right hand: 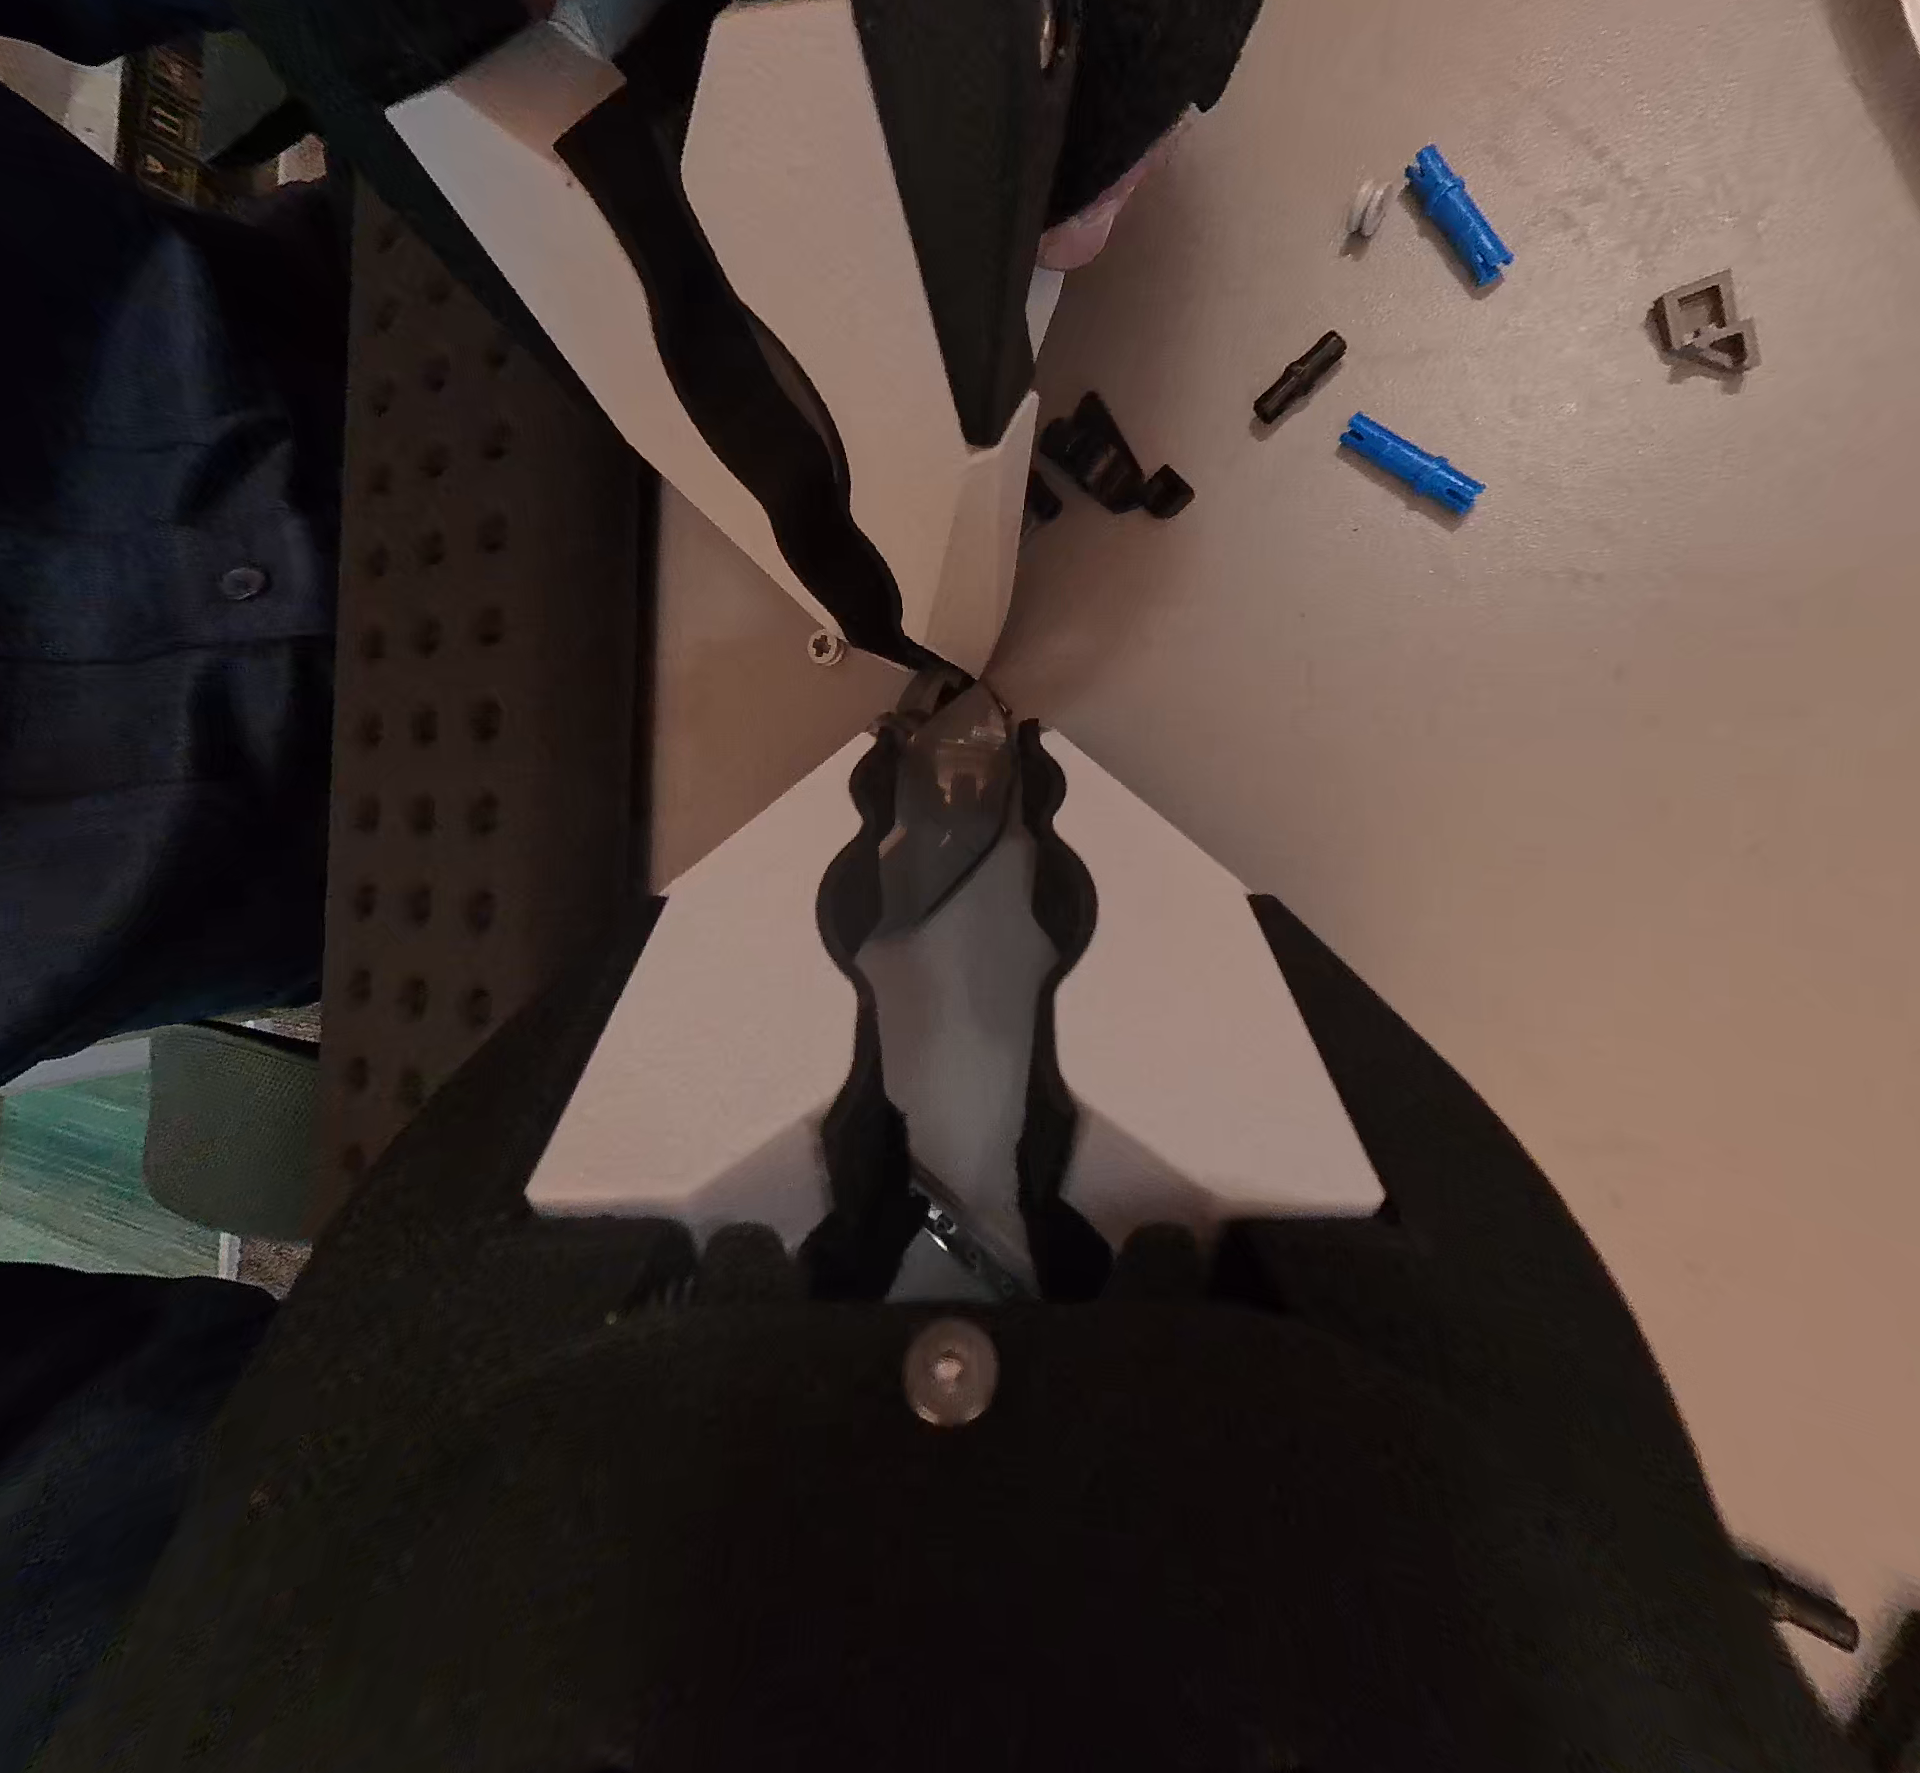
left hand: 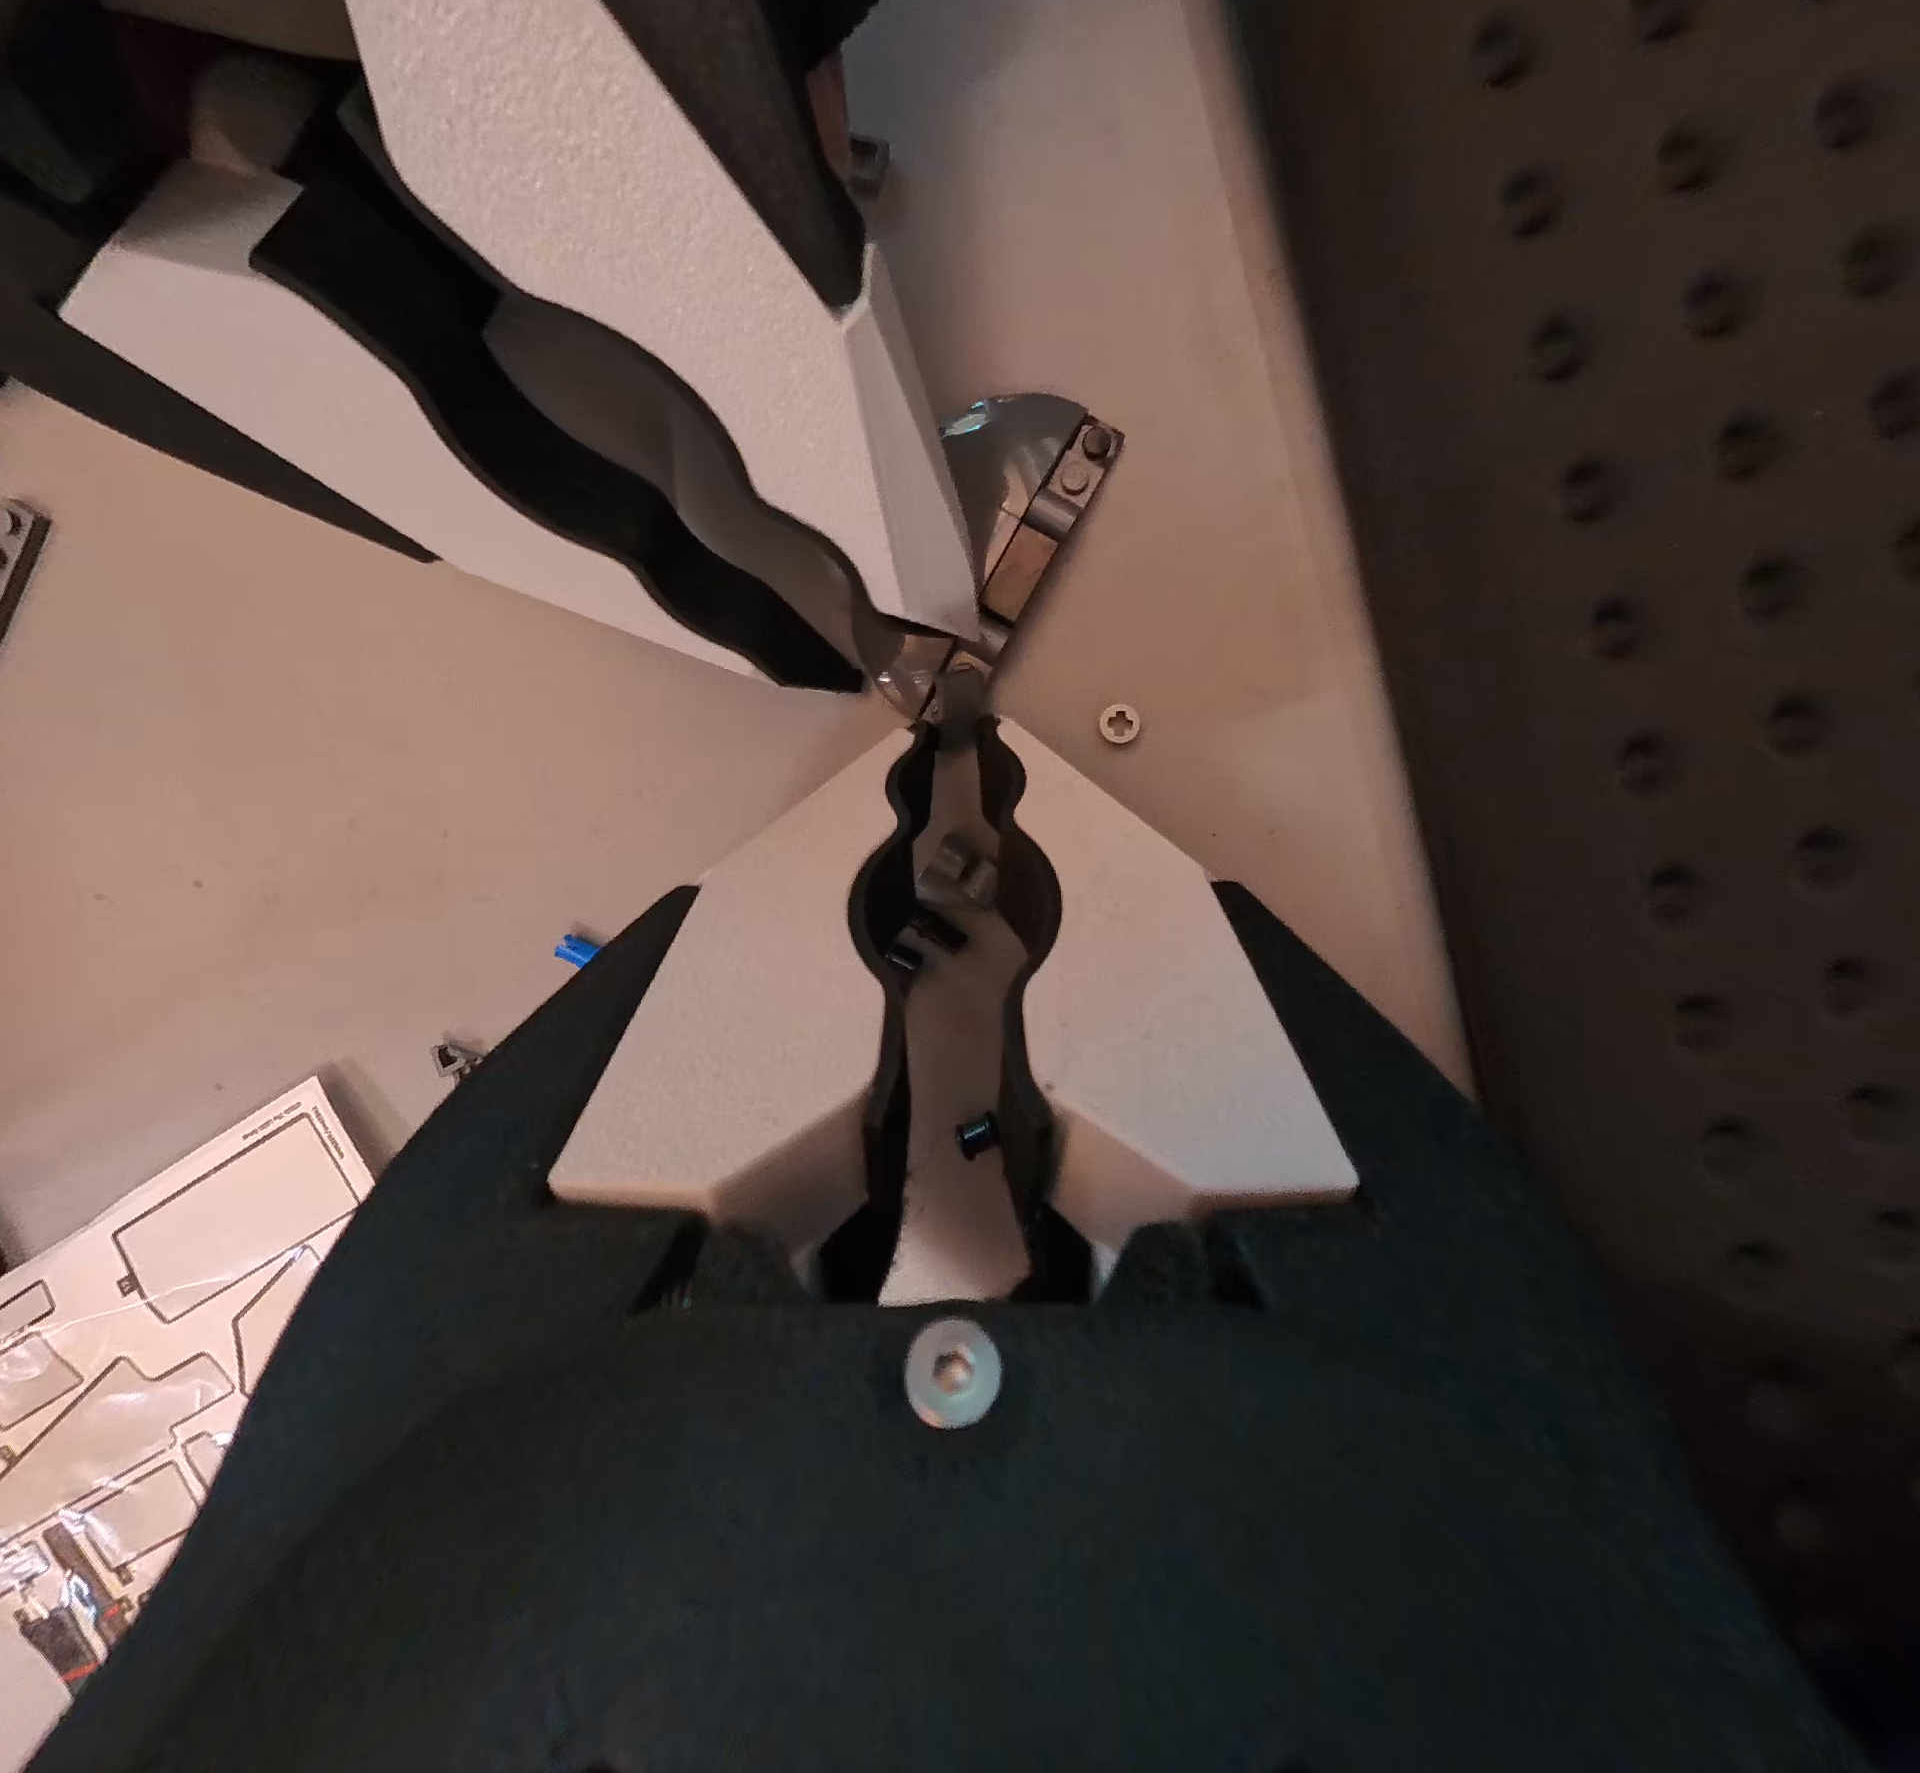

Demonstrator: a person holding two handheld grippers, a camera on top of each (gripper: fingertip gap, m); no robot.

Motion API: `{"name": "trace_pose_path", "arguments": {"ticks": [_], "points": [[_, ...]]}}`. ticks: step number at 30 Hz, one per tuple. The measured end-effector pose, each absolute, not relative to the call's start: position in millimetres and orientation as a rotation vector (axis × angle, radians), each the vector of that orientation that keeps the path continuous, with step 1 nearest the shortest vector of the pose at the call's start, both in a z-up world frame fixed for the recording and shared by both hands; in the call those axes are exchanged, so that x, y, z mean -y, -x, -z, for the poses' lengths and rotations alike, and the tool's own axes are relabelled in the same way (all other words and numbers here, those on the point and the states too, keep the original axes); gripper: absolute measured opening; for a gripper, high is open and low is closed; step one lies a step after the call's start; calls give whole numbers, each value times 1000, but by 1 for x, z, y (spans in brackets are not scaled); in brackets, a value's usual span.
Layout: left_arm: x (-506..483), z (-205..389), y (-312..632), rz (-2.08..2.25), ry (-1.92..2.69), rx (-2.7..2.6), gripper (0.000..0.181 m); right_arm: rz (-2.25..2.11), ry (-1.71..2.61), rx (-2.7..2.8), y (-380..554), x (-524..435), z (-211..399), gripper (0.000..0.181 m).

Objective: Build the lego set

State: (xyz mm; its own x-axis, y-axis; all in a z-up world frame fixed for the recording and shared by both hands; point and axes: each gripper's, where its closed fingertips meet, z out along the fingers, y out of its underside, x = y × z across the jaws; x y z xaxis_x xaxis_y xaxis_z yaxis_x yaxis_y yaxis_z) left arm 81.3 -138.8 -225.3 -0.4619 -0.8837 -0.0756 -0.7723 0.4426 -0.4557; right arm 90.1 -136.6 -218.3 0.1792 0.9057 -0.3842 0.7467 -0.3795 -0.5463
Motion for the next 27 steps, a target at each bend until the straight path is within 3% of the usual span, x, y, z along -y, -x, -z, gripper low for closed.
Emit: {"name": "trace_pose_path", "arguments": {"ticks": [9,18,22,27], "points": [[137,227,-80,532,1433,-2396,5,-954,2155,1560,-98,140,196,25],[135,227,-79,557,1444,-2391,6,-724,2244,1519,-104,157,216,47],[134,226,-77,559,1444,-2384,6,-610,2257,1579,-99,156,219,48],[130,222,-77,567,1458,-2361,5,-536,2256,1622,-105,150,225,35]]}}
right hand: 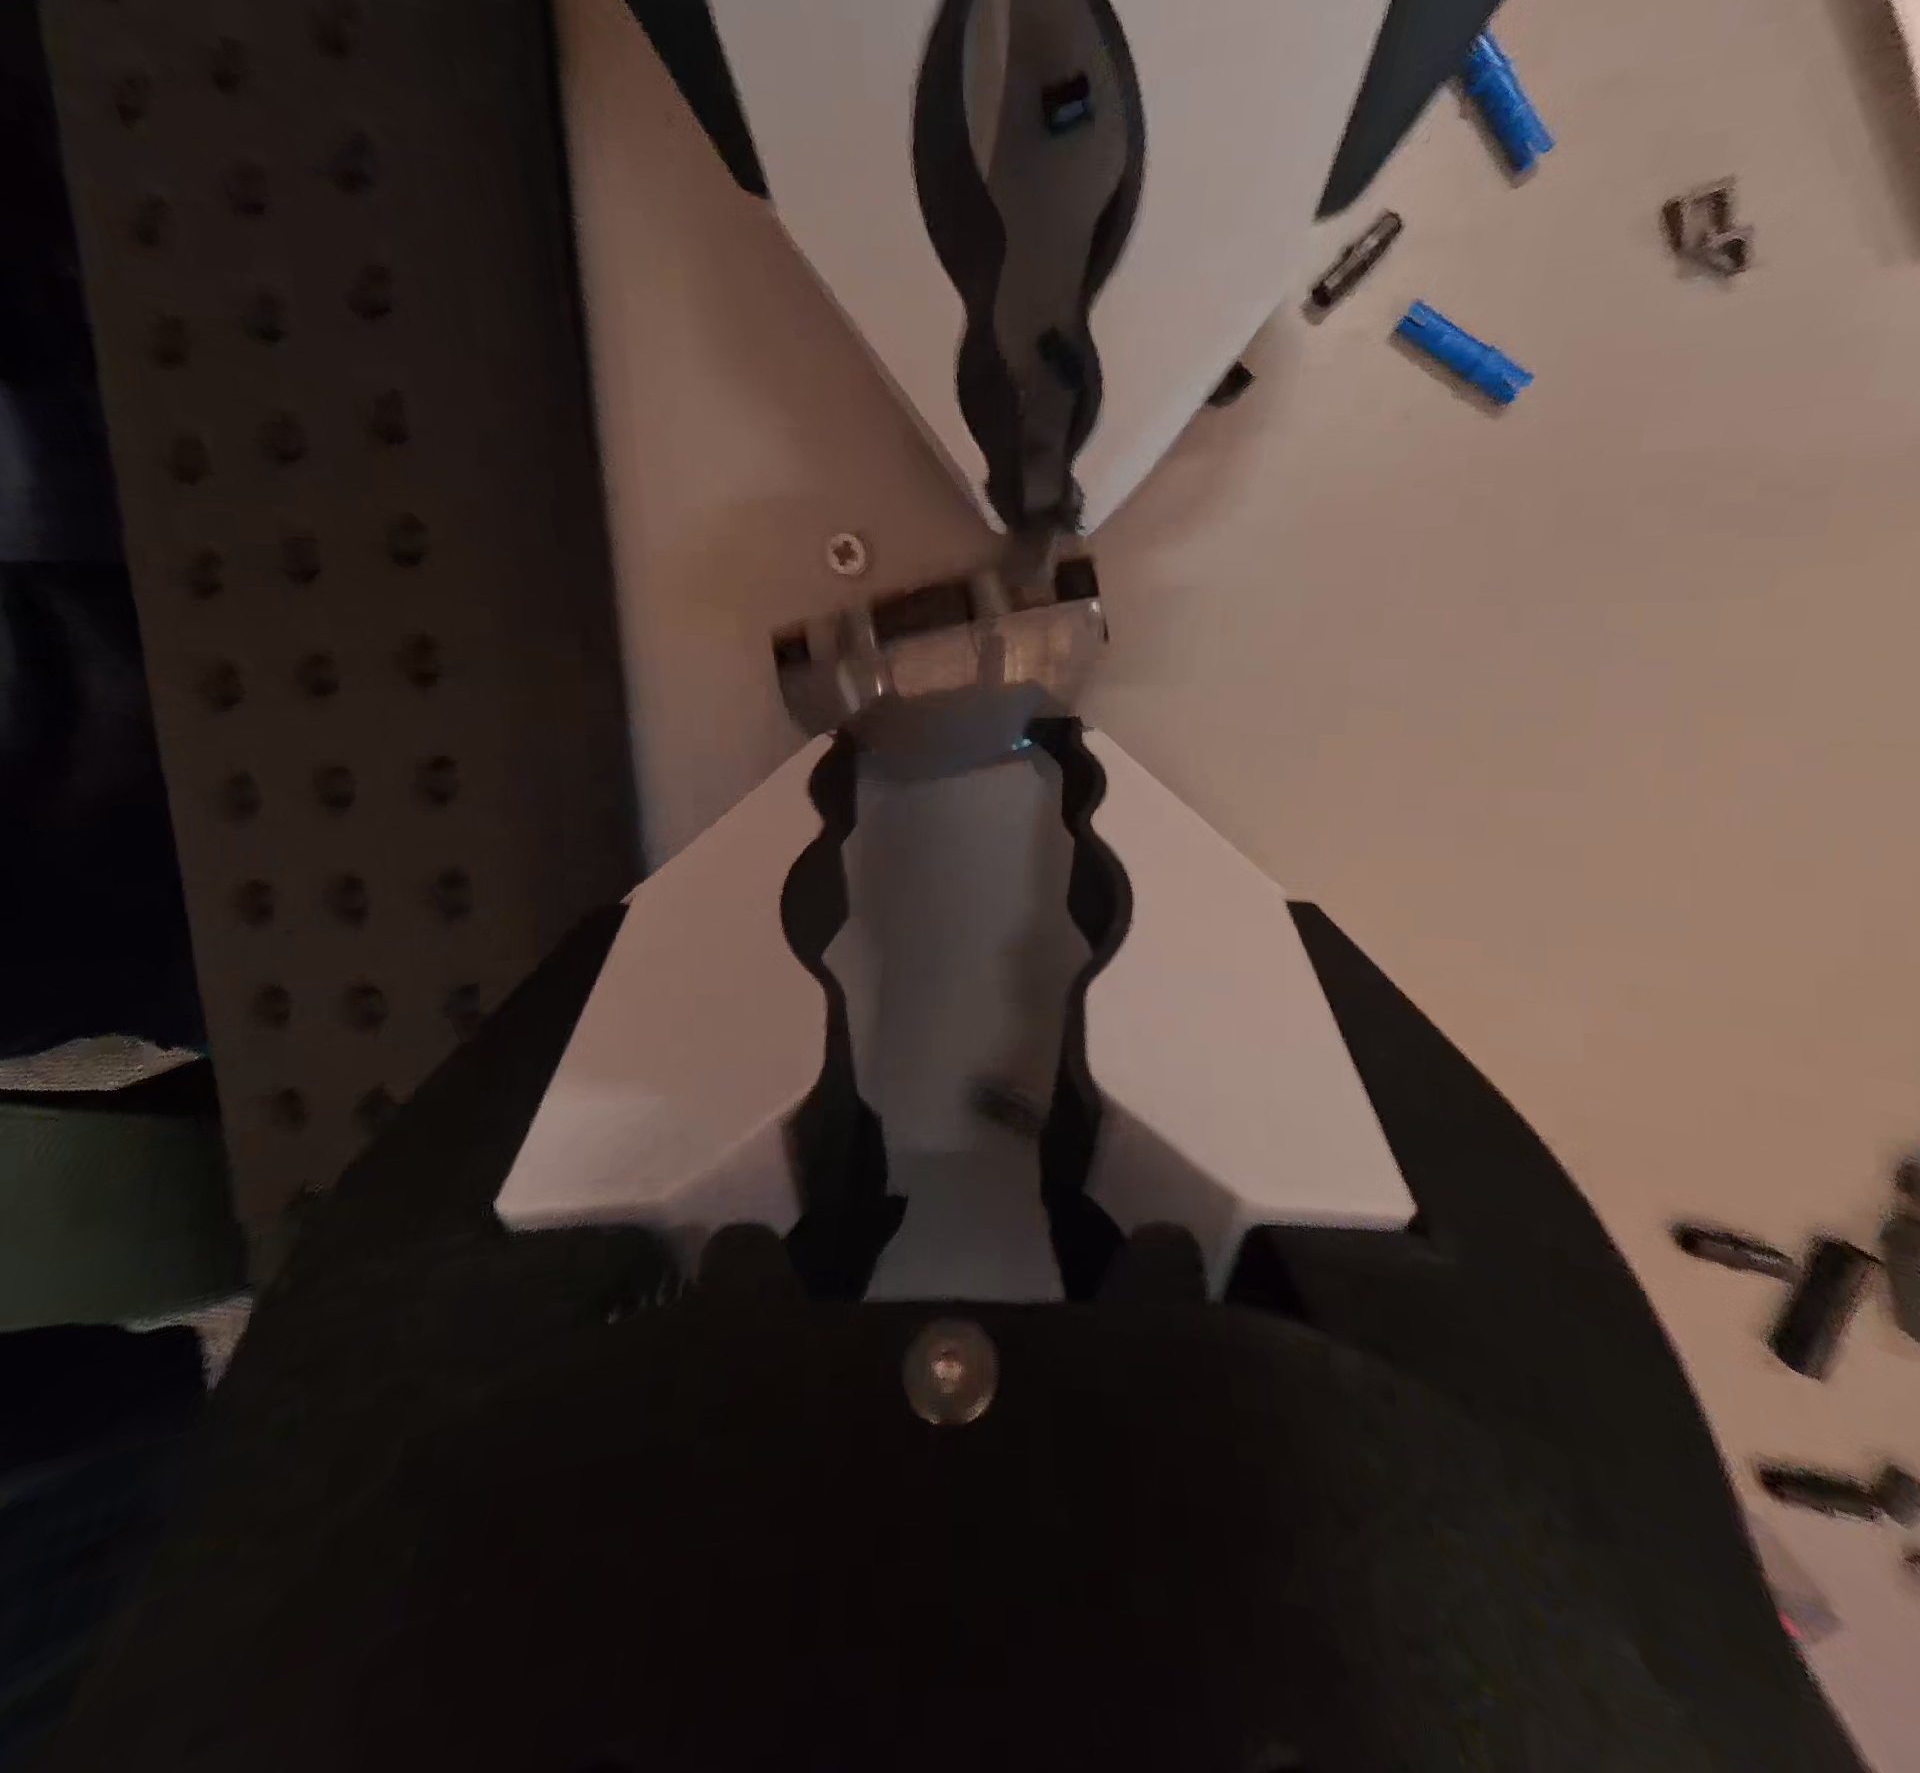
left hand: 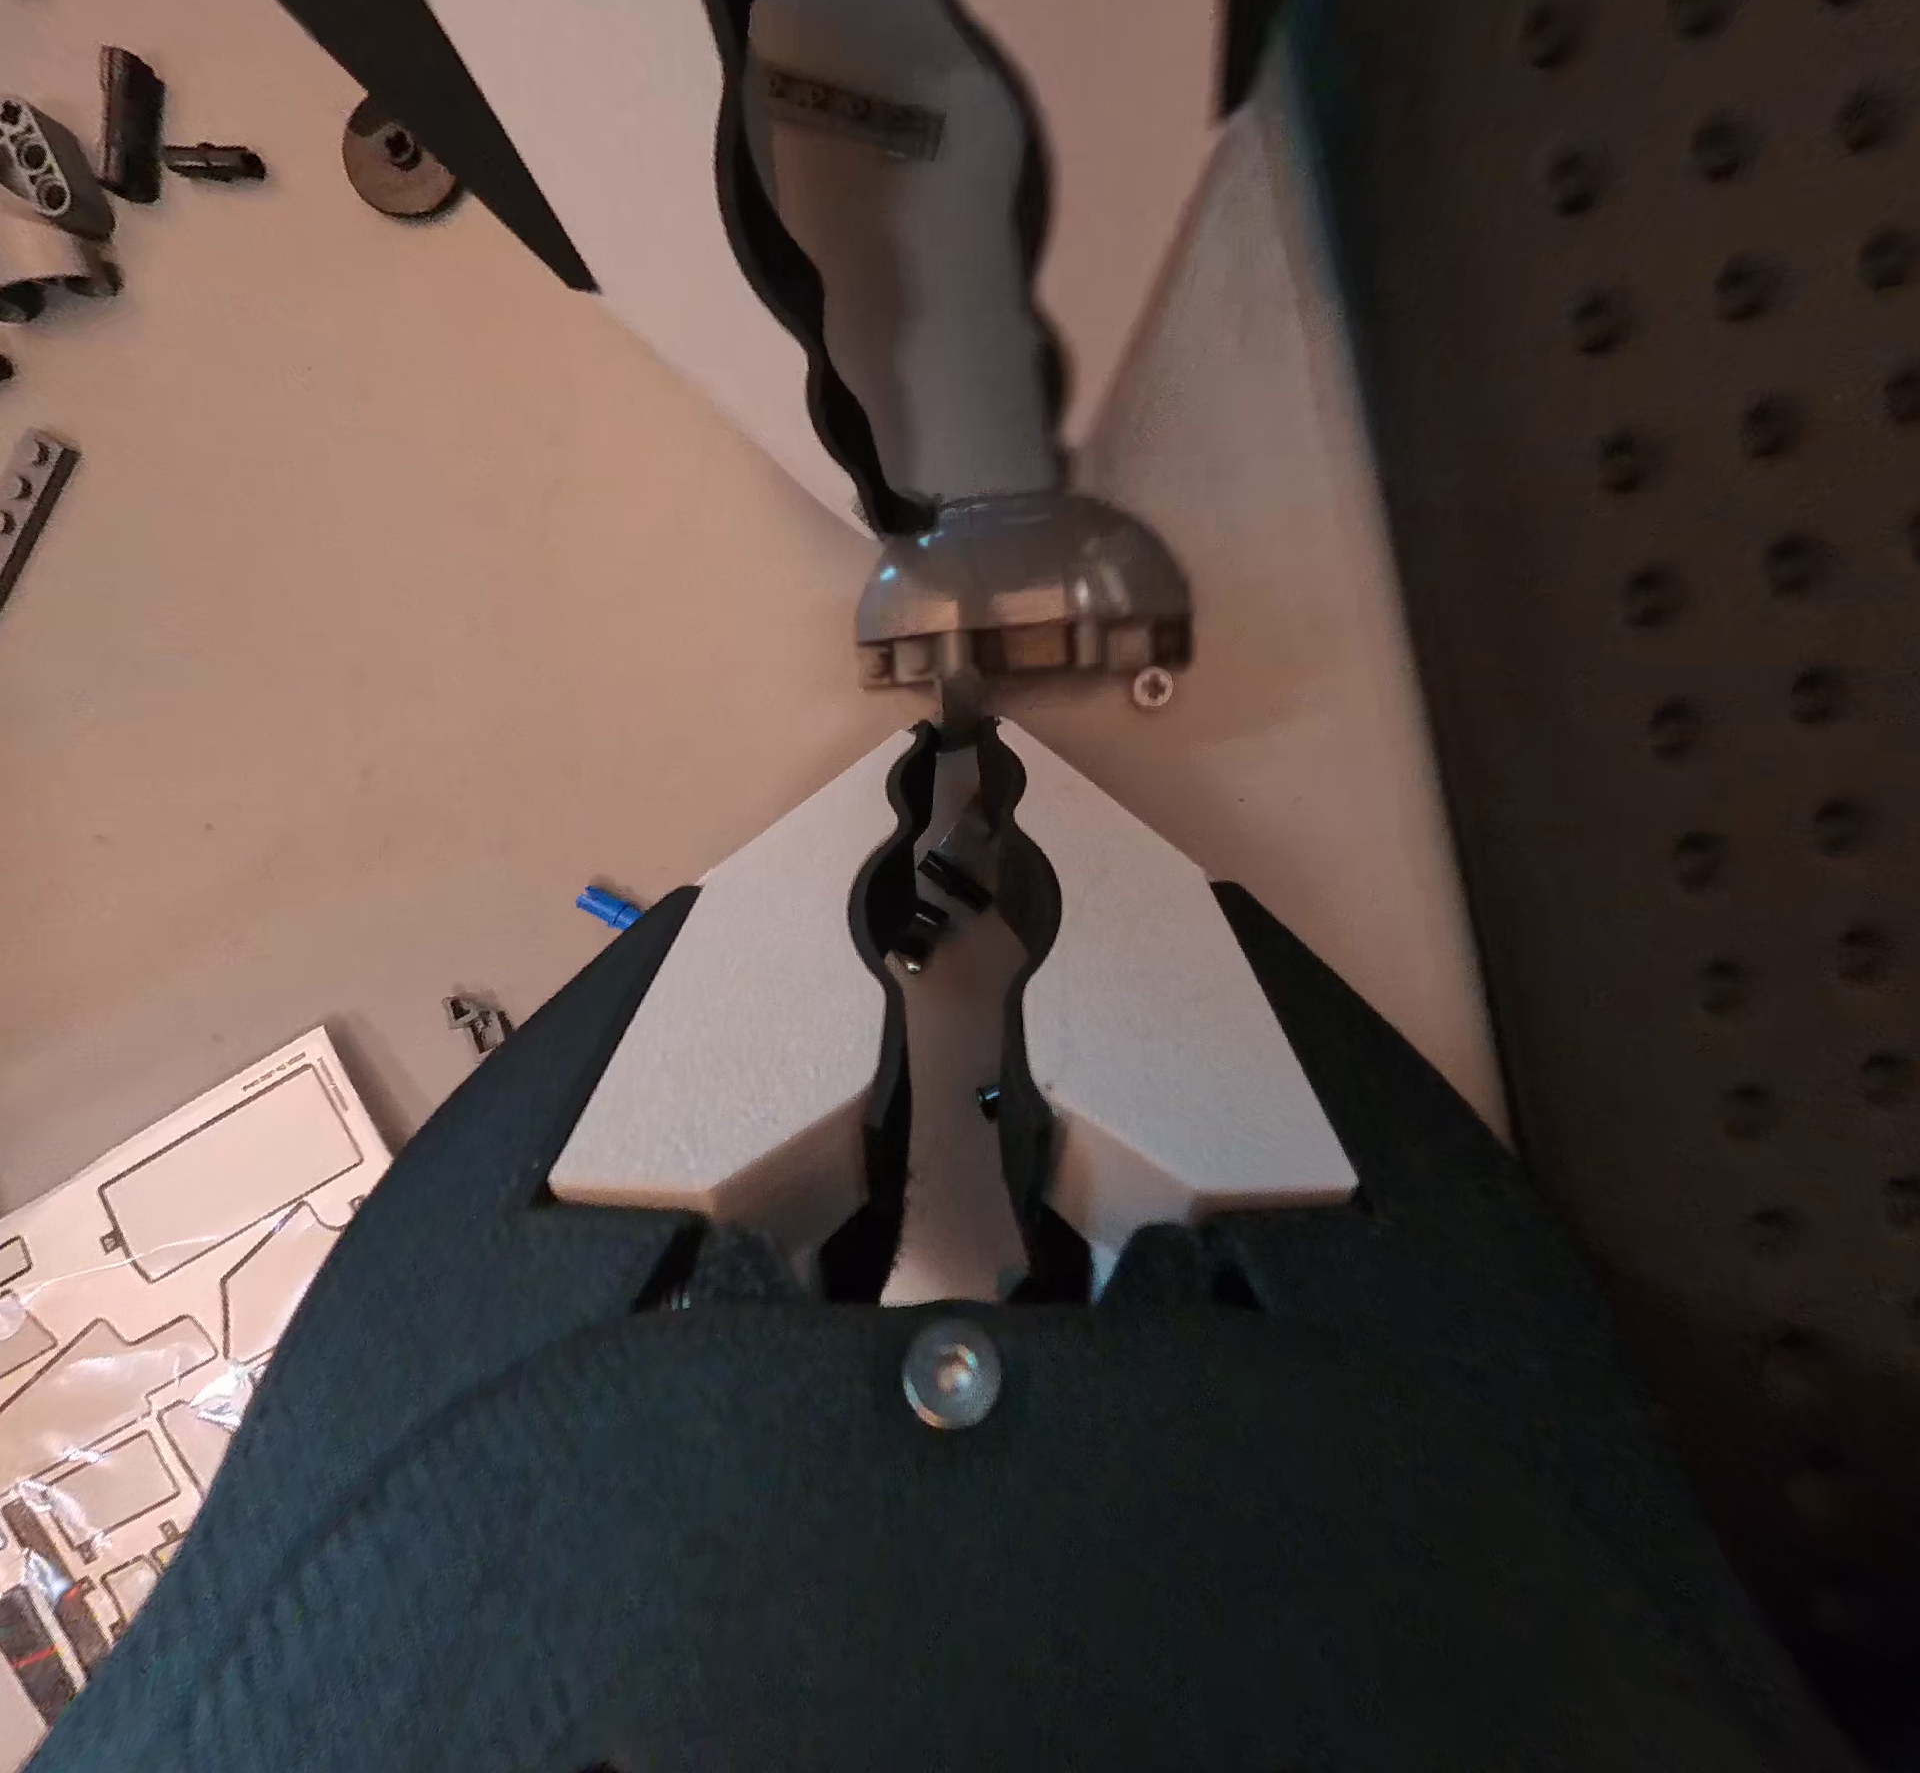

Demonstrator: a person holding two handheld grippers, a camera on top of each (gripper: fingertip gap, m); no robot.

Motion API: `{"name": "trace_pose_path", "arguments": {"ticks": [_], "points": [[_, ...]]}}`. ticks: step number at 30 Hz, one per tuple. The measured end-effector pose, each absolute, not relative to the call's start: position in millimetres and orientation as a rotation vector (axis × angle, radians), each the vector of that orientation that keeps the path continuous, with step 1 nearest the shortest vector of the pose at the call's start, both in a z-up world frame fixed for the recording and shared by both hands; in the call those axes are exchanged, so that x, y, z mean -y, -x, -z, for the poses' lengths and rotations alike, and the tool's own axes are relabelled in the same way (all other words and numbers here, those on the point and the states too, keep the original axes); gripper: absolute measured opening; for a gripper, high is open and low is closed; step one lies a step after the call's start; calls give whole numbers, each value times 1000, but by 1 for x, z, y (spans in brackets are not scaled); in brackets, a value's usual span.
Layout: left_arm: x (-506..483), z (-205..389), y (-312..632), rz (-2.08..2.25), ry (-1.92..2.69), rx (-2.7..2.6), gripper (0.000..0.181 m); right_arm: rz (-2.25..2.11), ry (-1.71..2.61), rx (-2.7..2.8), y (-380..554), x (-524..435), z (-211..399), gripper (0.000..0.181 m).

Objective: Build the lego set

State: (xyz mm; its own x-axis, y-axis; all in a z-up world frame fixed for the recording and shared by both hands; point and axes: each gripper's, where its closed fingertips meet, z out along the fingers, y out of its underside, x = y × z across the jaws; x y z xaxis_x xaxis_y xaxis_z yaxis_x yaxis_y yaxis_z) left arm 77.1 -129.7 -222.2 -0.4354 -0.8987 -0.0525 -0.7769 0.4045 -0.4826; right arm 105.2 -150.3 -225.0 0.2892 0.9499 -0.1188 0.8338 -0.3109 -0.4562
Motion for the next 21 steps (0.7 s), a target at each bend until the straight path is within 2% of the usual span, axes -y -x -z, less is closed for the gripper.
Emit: {"name": "trace_pose_path", "arguments": {"ticks": [4,9,10,12,15,18,21], "points": [[127,223,-76,564,1470,-2358,5,-491,2264,1607,-112,137,226,25],[122,224,-72,566,1496,-2344,5,-644,2290,1408,-103,139,207,46],[121,223,-72,572,1499,-2336,5,-653,2314,1355,-99,141,207,55],[118,222,-71,581,1513,-2324,5,-594,2369,1203,-93,138,210,61],[115,223,-70,575,1526,-2321,5,-466,2421,1092,-86,141,223,79],[115,224,-70,571,1526,-2322,5,-286,2433,997,-92,136,225,78],[114,223,-70,570,1527,-2317,5,-296,2437,972,-87,138,227,68]]}}
